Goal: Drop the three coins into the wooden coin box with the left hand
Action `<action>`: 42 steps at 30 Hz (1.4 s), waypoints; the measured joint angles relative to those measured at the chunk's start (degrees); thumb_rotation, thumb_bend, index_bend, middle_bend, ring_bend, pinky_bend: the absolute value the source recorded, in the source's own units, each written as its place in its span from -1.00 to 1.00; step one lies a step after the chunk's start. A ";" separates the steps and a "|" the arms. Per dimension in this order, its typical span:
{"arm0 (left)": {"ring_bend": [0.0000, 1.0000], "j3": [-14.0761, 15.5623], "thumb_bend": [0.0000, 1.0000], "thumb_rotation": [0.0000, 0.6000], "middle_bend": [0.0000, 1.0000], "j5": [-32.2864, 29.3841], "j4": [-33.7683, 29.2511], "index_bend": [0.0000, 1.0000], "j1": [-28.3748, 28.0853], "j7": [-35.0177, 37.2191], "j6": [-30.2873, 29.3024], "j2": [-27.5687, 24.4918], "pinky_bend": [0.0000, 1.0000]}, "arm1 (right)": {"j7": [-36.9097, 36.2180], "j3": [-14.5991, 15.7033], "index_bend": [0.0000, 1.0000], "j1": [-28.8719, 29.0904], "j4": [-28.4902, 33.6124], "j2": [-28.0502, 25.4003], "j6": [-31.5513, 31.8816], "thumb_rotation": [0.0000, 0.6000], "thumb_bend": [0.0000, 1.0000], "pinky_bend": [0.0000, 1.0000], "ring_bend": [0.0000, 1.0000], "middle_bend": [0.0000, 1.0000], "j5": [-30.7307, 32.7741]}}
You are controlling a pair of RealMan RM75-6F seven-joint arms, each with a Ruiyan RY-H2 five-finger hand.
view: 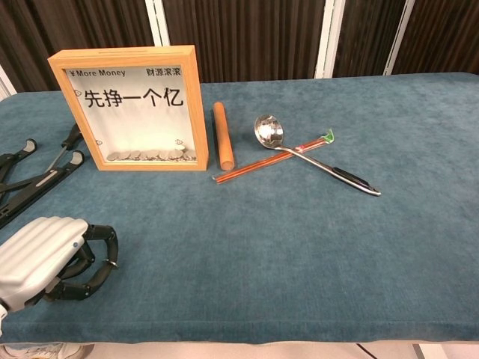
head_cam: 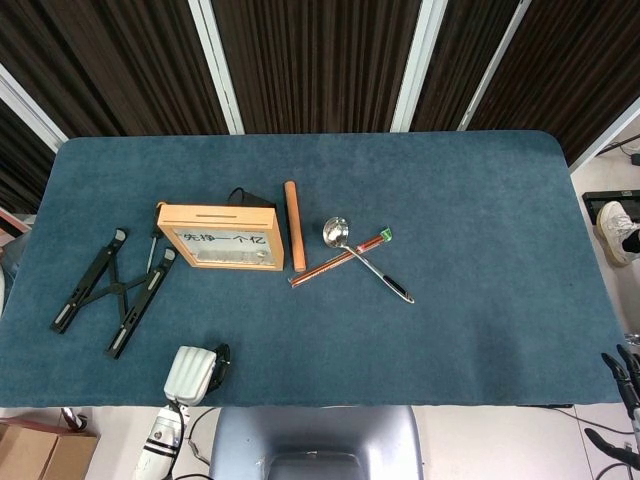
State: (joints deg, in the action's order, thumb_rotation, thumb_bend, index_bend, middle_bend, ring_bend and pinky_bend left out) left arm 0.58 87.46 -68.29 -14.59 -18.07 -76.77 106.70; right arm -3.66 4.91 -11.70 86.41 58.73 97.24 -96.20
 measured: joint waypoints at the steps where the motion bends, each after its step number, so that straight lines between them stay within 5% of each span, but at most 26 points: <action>1: 1.00 -0.02 -0.10 1.00 1.00 0.07 0.08 0.26 -0.02 0.03 -0.07 0.02 1.00 | 0.03 0.00 -1.00 0.00 0.00 0.00 0.00 1.00 -0.59 -1.00 -1.00 -1.00 0.00; 9: 1.00 -0.79 -0.10 1.00 1.00 0.36 -0.57 0.38 -0.39 0.96 -0.69 -0.38 1.00 | 0.25 -0.04 -1.00 0.09 0.04 0.05 -0.22 1.00 -0.58 -1.00 -1.00 -1.00 0.11; 15: 1.00 -3.91 -0.10 1.00 1.00 0.58 -8.27 0.38 -2.10 -0.03 -1.18 -4.85 1.00 | 0.30 -0.13 -1.00 0.16 0.11 0.07 -0.39 1.00 -0.59 -1.00 -1.00 -1.00 0.32; 20: 1.00 -11.36 -0.10 1.00 1.00 -1.31 -21.87 0.37 -5.48 -3.76 -0.06 -12.82 1.00 | 0.37 -0.35 -1.00 0.24 0.36 0.05 -0.65 1.00 -0.59 -1.00 -1.00 -1.00 0.88; 26: 1.00 -25.18 -0.10 1.00 1.00 -13.01 -33.43 0.37 -12.42 -12.04 4.66 -21.09 1.00 | -0.03 -0.68 -1.00 0.50 0.73 -0.23 -1.30 1.00 -0.58 -1.00 -1.00 -1.00 1.78; 33: 1.00 -32.81 -0.10 1.00 1.00 -28.29 -32.33 0.37 -22.90 -19.23 8.82 -23.95 1.00 | -1.25 -0.81 -1.00 0.59 0.76 -0.76 -1.54 1.00 -0.59 -1.00 -1.00 -1.00 2.28; 42: 1.00 -31.26 -0.10 1.00 1.00 -32.24 -22.76 0.37 -29.73 -20.91 9.77 -20.70 1.00 | -1.96 -1.08 -1.00 0.53 0.75 -1.02 -1.58 1.00 -0.59 -1.00 -1.00 -1.00 2.97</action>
State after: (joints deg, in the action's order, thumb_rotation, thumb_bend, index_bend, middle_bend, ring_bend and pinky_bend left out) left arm -30.67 55.23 -91.05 -44.32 -38.98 -67.00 86.00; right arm -5.62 3.84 -11.17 87.16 57.72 95.66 -93.24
